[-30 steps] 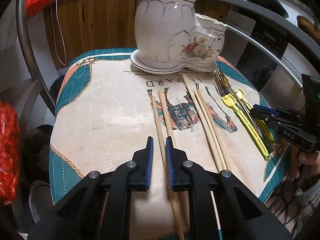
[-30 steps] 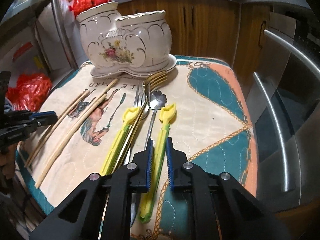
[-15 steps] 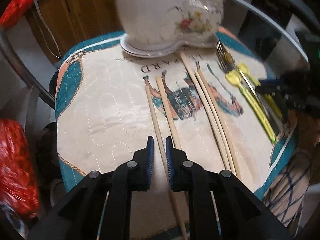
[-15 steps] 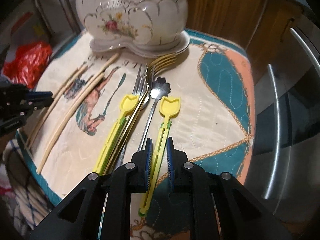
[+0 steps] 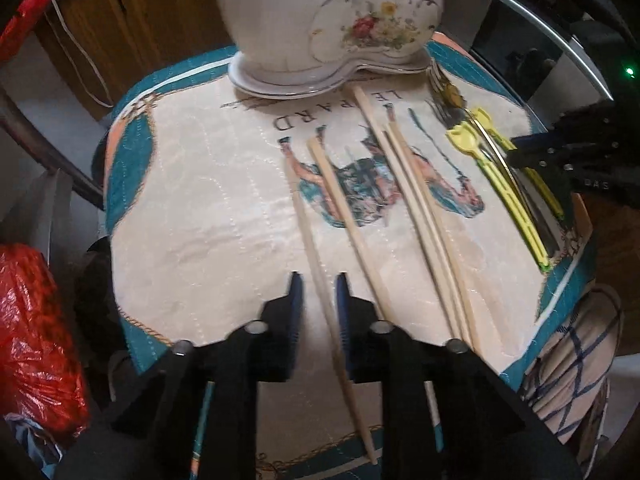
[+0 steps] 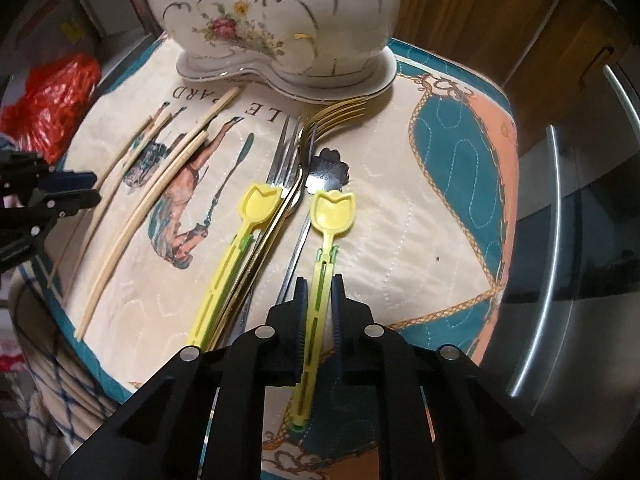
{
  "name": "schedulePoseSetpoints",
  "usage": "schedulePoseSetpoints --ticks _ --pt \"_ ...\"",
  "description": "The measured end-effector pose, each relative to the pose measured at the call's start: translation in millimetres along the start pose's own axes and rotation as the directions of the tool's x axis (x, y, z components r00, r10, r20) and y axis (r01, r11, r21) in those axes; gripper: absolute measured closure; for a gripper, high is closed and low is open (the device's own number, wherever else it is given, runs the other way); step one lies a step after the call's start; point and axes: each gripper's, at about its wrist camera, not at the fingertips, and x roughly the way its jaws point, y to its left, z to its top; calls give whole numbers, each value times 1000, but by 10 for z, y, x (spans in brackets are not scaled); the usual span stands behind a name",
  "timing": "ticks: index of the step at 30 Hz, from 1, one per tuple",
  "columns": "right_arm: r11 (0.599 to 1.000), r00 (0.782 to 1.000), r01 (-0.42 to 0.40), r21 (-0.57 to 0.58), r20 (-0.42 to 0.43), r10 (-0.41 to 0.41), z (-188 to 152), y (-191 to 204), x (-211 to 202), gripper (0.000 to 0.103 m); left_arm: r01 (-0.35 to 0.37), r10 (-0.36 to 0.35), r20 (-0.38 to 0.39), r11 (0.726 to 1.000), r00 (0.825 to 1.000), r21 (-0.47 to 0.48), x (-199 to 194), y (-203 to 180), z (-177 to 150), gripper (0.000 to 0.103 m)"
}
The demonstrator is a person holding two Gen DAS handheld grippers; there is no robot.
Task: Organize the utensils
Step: 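Close the left tool on the chopstick while the right tool closes on the yellow spoon, then carry the chopstick in the left tool while the right tool carries the spoon to the holder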
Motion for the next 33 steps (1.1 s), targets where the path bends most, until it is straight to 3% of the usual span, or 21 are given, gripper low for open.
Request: schedulePoseSetpoints --ticks 1,8,11,14,16,18,20,21,23,27,33 --pt "1000 1000 -8 10 6 8 -7 -17 -8 93 5 -5 2 1000 1000 -12 -8 48 -14 98" --pt "999 998 -19 37 54 17 -59 -117 -86 93 81 -77 61 994 995 -72 -125 297 -136 98" --pt "996 993 -46 75 113 37 -61 -219 -206 93 114 -100 141 988 985 -100 -357 419 -176 98" --pt "991 979 -86 105 196 64 -43 -323 -348 93 151 -117 255 982 960 -116 -661 478 -160 98" --pt "986 961 -119 120 262 84 -30 -347 -464 93 214 -158 369 970 916 -115 -920 518 -175 98" --pt "980 929 -152 125 358 98 8 -355 -627 93 282 -209 470 955 857 -90 -1113 535 -146 98" --pt "977 895 -176 124 433 106 52 -346 -741 93 274 -185 531 957 827 -93 -1218 535 -91 98" --pt "976 882 -182 121 460 108 74 -349 -773 93 284 -186 576 955 796 -85 -1292 563 -54 98" --pt "972 846 -198 123 522 107 154 -359 -841 93 269 -155 612 958 775 -98 -1339 528 19 98" --pt "972 773 -207 115 628 90 281 -282 -969 93 309 -166 705 948 689 -79 -1436 537 304 98" --pt "970 653 -211 119 756 49 562 -320 -1126 93 269 -110 790 960 603 -72 -1441 486 820 98"
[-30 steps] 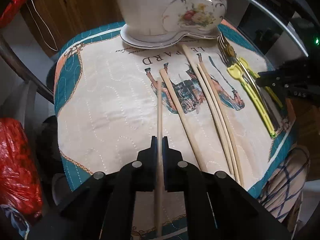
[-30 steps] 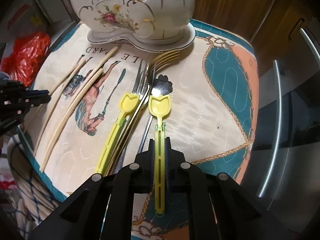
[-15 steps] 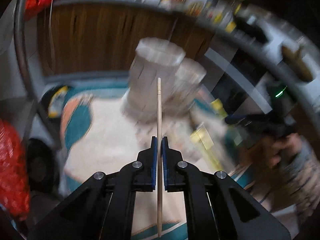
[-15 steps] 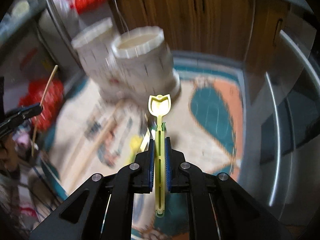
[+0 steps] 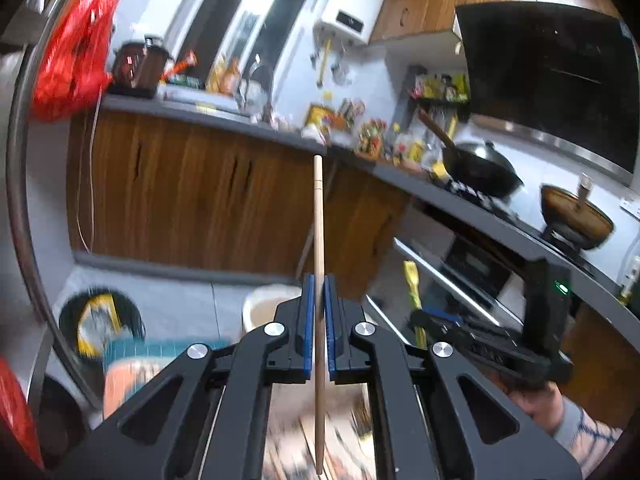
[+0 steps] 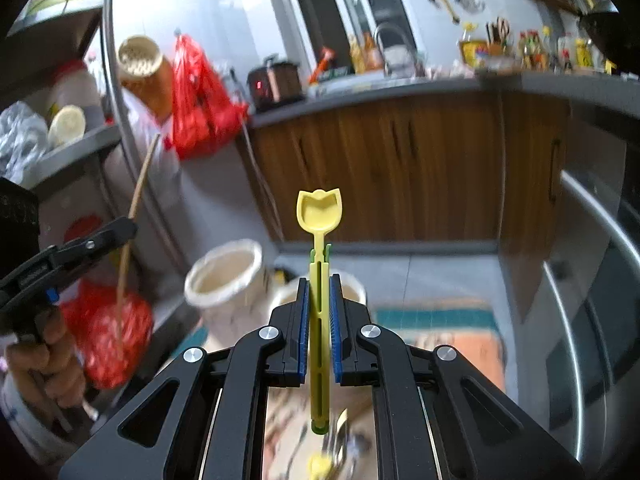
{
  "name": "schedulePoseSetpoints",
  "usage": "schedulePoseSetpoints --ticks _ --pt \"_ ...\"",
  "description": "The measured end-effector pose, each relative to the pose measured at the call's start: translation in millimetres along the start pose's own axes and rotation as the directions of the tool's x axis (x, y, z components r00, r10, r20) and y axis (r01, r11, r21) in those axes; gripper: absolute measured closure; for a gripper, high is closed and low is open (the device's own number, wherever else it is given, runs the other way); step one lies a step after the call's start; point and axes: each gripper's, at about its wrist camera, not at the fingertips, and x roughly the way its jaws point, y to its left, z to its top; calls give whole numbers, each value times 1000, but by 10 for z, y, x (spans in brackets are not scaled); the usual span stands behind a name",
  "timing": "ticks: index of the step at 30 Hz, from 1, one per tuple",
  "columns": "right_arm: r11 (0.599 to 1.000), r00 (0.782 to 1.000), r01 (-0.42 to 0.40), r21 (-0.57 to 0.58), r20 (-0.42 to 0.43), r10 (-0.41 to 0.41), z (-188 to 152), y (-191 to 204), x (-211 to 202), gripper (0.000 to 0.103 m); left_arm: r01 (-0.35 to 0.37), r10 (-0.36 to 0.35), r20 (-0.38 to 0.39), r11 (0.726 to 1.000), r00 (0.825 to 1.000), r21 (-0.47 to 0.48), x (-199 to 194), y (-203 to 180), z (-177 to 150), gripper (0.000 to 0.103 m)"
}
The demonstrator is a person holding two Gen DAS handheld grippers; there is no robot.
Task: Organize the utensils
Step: 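Carry the chopstick in the left tool while the right tool carries the spoon to the holder, then drop the chopstick into the larger pot while the right tool drops the spoon into the smaller pot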
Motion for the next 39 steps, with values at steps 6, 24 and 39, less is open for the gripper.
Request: schedulePoseSetpoints --ticks 6,24,39 --pt "1000 998 -24 18 57 23 257 -97 281 93 -23 19 117 999 993 27 423 -61 306 98" --pt "994 999 32 -105 17 -30 -273 85 450 92 -87 85 79 996 993 27 500 139 -365 98" --pt "996 979 42 -75 -196 -56 -93 39 722 92 -205 221 -158 972 962 115 784 75 -246 98"
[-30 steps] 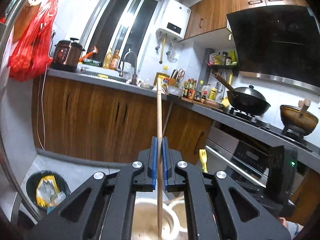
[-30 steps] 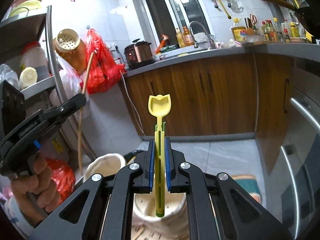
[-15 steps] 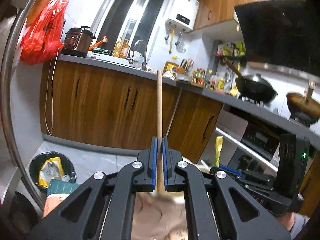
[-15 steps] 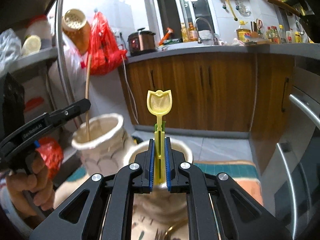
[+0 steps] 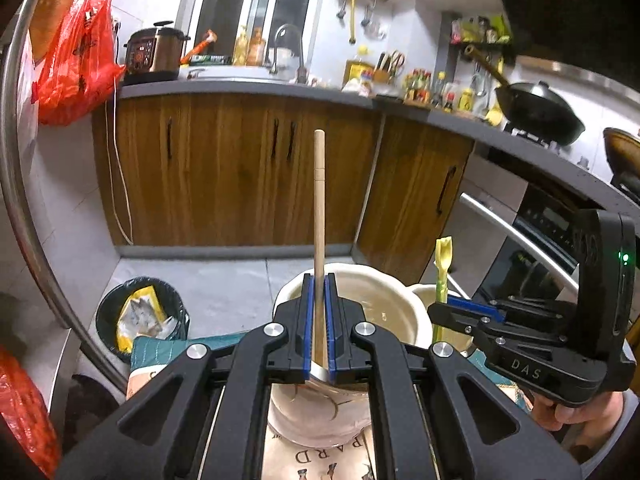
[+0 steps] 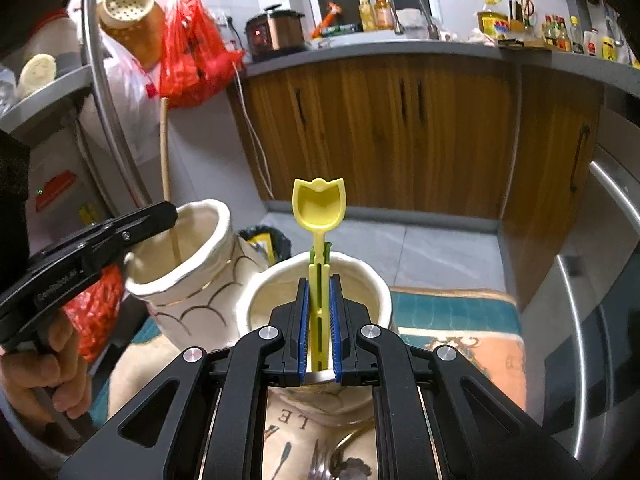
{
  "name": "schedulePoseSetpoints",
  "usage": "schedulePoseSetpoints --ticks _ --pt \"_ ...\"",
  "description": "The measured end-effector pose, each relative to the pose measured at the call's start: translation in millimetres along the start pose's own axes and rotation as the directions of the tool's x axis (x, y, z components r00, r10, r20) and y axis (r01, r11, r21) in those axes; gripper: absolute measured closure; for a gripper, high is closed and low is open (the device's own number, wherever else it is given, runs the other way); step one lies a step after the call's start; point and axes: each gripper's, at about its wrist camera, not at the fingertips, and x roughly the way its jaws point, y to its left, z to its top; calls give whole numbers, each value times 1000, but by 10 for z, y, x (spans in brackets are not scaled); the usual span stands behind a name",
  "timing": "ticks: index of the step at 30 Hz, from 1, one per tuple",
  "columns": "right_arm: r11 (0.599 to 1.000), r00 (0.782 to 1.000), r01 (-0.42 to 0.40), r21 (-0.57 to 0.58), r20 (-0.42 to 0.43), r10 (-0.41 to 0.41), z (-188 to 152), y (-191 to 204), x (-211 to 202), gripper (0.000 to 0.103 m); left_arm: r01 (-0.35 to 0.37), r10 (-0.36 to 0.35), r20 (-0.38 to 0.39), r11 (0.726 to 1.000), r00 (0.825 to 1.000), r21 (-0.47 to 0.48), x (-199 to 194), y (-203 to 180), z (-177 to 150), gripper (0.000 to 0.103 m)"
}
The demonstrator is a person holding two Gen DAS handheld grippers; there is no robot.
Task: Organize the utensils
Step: 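Drop the chopstick into the larger pot while the right tool drops the spoon into the smaller pot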
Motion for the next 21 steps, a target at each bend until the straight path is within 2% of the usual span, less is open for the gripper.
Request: schedulePoseSetpoints --ticks 7,9,12,14,16,21 --pt "1000 998 19 -16 -55 -20 -6 13 58 92 -33 34 -38 999 999 22 56 -18 8 98" --pt "1000 998 19 -20 -58 -20 -17 19 56 92 -27 28 -38 999 999 21 41 -14 5 94" --pt "999 998 17 -26 -53 -19 -13 19 35 84 -23 24 -28 999 999 28 -9 -27 19 86" --pt "999 999 29 -32 -38 -31 -10 30 -7 76 -17 18 -11 999 1000 32 -77 -31 21 68" --pt "999 999 21 -30 -25 -22 0 26 -53 75 -41 40 17 998 999 42 -158 -37 28 48" --pt "1000 1000 8 -21 24 -7 -34 -16 -261 74 -22 19 53 998 998 56 -354 -45 11 45"
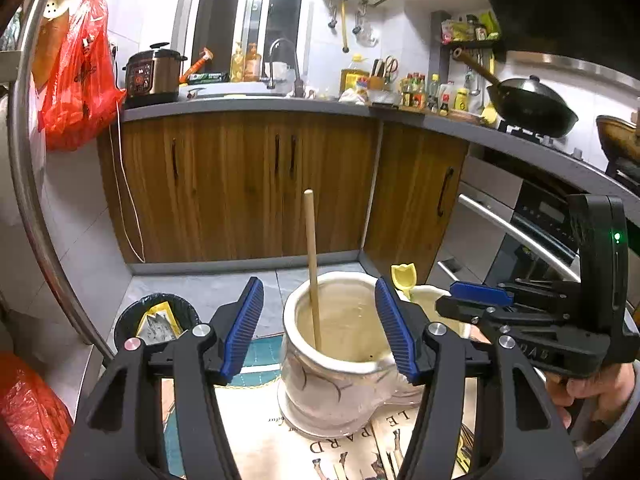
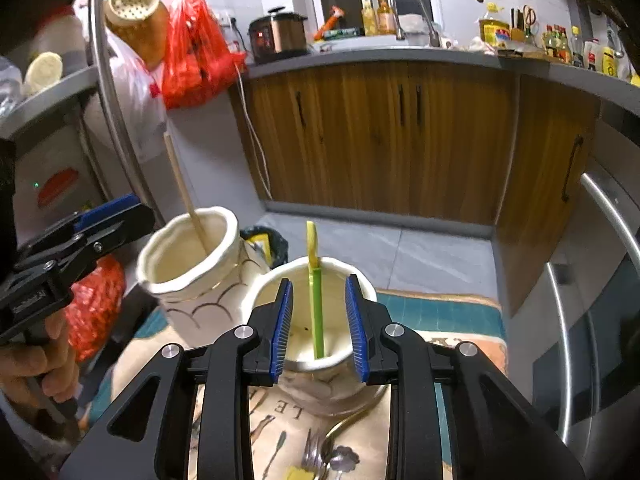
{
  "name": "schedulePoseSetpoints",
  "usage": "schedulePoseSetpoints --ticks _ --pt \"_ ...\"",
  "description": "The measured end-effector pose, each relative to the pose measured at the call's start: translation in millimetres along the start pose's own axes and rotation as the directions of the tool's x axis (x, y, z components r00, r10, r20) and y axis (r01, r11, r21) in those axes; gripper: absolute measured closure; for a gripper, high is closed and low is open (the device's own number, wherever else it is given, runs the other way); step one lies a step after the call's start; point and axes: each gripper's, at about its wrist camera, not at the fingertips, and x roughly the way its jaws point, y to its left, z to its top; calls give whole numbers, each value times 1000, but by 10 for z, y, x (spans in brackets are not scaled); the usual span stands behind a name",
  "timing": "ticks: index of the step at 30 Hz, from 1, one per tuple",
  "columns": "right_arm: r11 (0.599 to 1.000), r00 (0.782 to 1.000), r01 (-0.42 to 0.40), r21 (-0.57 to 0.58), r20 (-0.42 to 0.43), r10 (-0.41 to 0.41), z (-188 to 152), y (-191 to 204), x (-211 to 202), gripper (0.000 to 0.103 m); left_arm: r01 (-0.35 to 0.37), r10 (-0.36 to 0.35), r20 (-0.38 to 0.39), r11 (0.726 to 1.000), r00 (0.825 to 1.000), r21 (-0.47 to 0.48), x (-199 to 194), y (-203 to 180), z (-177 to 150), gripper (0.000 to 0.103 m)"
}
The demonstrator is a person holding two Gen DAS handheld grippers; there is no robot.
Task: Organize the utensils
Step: 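Drop the chopstick into the larger pot while the right tool drops the spoon into the smaller pot, then grasp another chopstick with the left tool while the right tool grasps the gold fork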
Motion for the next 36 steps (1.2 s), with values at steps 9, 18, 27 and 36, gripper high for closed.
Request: schedulePoseSetpoints --ticks 9,18,27,36 --pt "1000 1000 -14 24 10 14 -316 -146 -381 71 -3 4 31 999 1000 -52 -400 152 -335 41" --pt "996 992 -46 75 -115 55 -877 -234 -367 71 -40 24 -166 995 986 -92 -265 357 -965 41" --pt "984 975 -108 138 -177 132 -1153 -218 -270 77 44 -63 -365 997 929 -60 -97 114 -1447 65" --pt "968 934 -160 195 -286 213 -1268 -192 -28 83 113 -83 -455 993 887 38 -74 -216 -1656 66"
